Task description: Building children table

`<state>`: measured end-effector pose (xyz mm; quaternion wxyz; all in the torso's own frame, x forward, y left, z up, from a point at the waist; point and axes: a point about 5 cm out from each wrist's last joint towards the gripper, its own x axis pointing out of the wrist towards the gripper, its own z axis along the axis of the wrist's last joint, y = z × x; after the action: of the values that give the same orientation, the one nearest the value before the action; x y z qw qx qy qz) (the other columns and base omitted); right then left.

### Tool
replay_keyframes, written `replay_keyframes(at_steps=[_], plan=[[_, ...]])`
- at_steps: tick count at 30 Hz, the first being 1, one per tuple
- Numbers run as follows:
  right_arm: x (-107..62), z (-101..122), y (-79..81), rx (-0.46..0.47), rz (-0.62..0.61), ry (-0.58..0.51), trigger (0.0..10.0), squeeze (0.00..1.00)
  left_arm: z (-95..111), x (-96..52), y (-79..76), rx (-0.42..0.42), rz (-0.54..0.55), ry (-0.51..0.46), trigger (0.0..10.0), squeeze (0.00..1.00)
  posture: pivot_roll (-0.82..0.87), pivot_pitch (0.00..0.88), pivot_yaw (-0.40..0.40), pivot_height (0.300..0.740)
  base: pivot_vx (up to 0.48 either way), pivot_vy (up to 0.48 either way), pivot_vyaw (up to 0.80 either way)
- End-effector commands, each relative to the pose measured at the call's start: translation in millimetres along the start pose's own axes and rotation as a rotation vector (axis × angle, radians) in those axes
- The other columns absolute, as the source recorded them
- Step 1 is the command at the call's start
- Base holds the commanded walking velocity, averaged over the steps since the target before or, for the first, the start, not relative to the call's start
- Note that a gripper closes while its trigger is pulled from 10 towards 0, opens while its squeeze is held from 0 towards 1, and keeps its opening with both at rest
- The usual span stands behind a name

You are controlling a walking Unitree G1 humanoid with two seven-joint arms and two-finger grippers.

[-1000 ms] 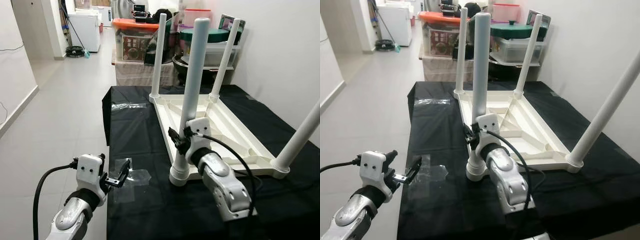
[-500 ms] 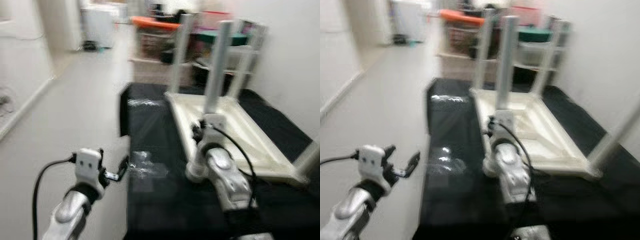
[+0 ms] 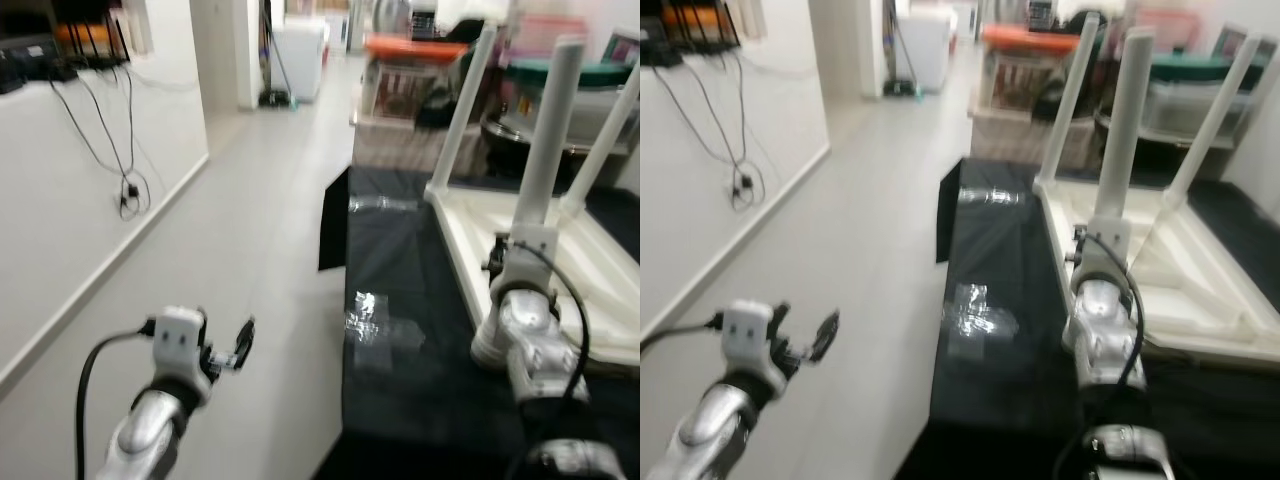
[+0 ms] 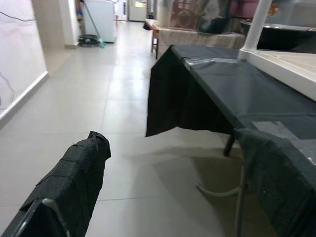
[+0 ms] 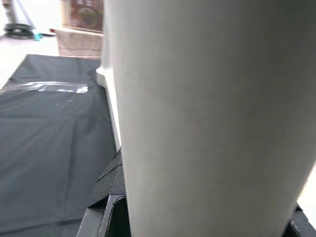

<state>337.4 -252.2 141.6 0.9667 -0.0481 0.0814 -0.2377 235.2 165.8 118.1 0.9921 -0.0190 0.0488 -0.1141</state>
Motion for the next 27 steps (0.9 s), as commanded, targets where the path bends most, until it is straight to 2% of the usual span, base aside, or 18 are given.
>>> replay_keyframes(at_steps=[1, 3, 5, 6, 7, 9, 10, 11, 12, 13, 15, 17, 18, 21, 23, 25, 26, 27], plan=[[-2.7, -43, -16.2, -0.010, -0.079, 0.183, 10.0, 0.00, -3, 0.8, -1.7, 0.004, -0.004, 0.012, 10.0, 0.00, 0.11, 0.000, -0.080, 0.740, 0.000, 0.000, 0.00], [3.0, -47, -34.2, 0.057, -0.183, 0.213, 10.0, 0.00, -4, 0.3, 0.0, 0.005, 0.003, 0.014, 10.0, 0.00, 0.11, 0.000, -0.082, 0.740, 0.000, 0.000, 0.00], [4.6, -47, -38.7, 0.064, -0.208, 0.215, 10.0, 0.00, -4, 0.2, 0.4, 0.007, 0.005, 0.014, 10.0, 0.00, 0.11, 0.000, -0.082, 0.740, 0.000, 0.000, 0.00], [6.6, -48, -49.0, 0.070, -0.253, 0.215, 10.0, 0.00, -4, 0.1, 0.5, 0.008, 0.007, 0.015, 10.0, 0.00, 0.12, 0.000, -0.083, 0.740, 0.000, 0.000, 0.00], [6.6, -48, -49.0, 0.070, -0.253, 0.215, 10.0, 0.00, -4, 0.1, 0.5, 0.008, 0.007, 0.015, 10.0, 0.00, 0.12, 0.000, -0.083, 0.740, 0.000, 0.000, 0.00], [8.8, -49, -64.8, 0.076, -0.319, 0.214, 10.0, 0.00, -4, -0.3, 0.7, 0.009, 0.008, 0.015, 10.0, 0.00, 0.11, 0.000, -0.083, 0.740, 0.000, 0.000, 0.00], [8.8, -49, -64.8, 0.076, -0.319, 0.214, 10.0, 0.00, -4, -0.3, 0.7, 0.009, 0.008, 0.015, 10.0, 0.00, 0.11, 0.000, -0.083, 0.740, 0.000, 0.000, 0.00], [10.2, -49, -77.7, 0.081, -0.365, 0.212, 10.0, 0.00, -5, -0.3, 0.7, 0.010, 0.009, 0.016, 10.0, 0.00, 0.11, 0.000, -0.083, 0.740, 0.000, 0.000, 0.00], [10.2, -49, -77.7, 0.081, -0.365, 0.212, 10.0, 0.00, -5, -0.3, 0.7, 0.010, 0.009, 0.016, 10.0, 0.00, 0.11, 0.000, -0.083, 0.740, 0.000, 0.000, 0.00], [11.7, -47, -91.2, 0.086, -0.412, 0.205, 10.0, 0.00, -5, -0.4, 0.7, 0.010, 0.009, 0.016, 10.0, 0.00, 0.11, 0.000, -0.081, 0.740, 0.000, 0.000, 0.00], [11.7, -47, -91.2, 0.086, -0.412, 0.205, 10.0, 0.00, -5, -0.4, 0.7, 0.010, 0.009, 0.016, 10.0, 0.00, 0.11, 0.000, -0.081, 0.740, 0.000, 0.000, 0.00], [16.3, -36, -117.9, 0.093, -0.492, 0.172, 10.0, 0.00, -5, -0.2, 0.8, 0.011, 0.008, 0.018, 10.0, 0.00, 0.11, 0.000, -0.077, 0.740, 0.000, 0.000, 0.00], [18.1, -30, -124.5, 0.101, -0.511, 0.156, 10.0, 0.00, -6, -0.1, 1.0, 0.012, 0.008, 0.019, 10.0, 0.00, 0.11, 0.000, -0.077, 0.740, 0.000, 0.000, 0.00], [19.8, -26, -125.5, 0.106, -0.510, 0.143, 10.0, 0.00, -6, 0.4, 1.2, 0.013, 0.007, 0.021, 10.0, 0.00, 0.10, 0.000, -0.076, 0.740, 0.000, 0.000, 0.00], [21.6, -24, -120.0, 0.127, -0.491, 0.134, 10.0, 0.00, -7, 1.0, 1.1, 0.013, 0.007, 0.023, 10.0, 0.00, 0.10, 0.000, -0.075, 0.740, 0.000, 0.000, 0.00], [22.4, -26, -88.2, 0.224, -0.385, 0.125, 10.0, 0.00, -6, 2.5, 0.2, 0.014, 0.004, 0.022, 10.0, 0.00, 0.10, 0.000, -0.075, 0.740, 0.000, 0.000, 0.00], [22.4, -26, -88.2, 0.224, -0.385, 0.125, 10.0, 0.00, -6, 2.5, 0.2, 0.014, 0.004, 0.022, 10.0, 0.00, 0.10, 0.000, -0.075, 0.740, 0.000, 0.000, 0.00], [21.6, -27, -76.8, 0.262, -0.349, 0.124, 10.0, 0.00, -6, 2.8, -0.1, 0.014, 0.003, 0.022, 10.0, 0.00, 0.10, 0.000, -0.075, 0.740, 0.000, 0.000, 0.00]])
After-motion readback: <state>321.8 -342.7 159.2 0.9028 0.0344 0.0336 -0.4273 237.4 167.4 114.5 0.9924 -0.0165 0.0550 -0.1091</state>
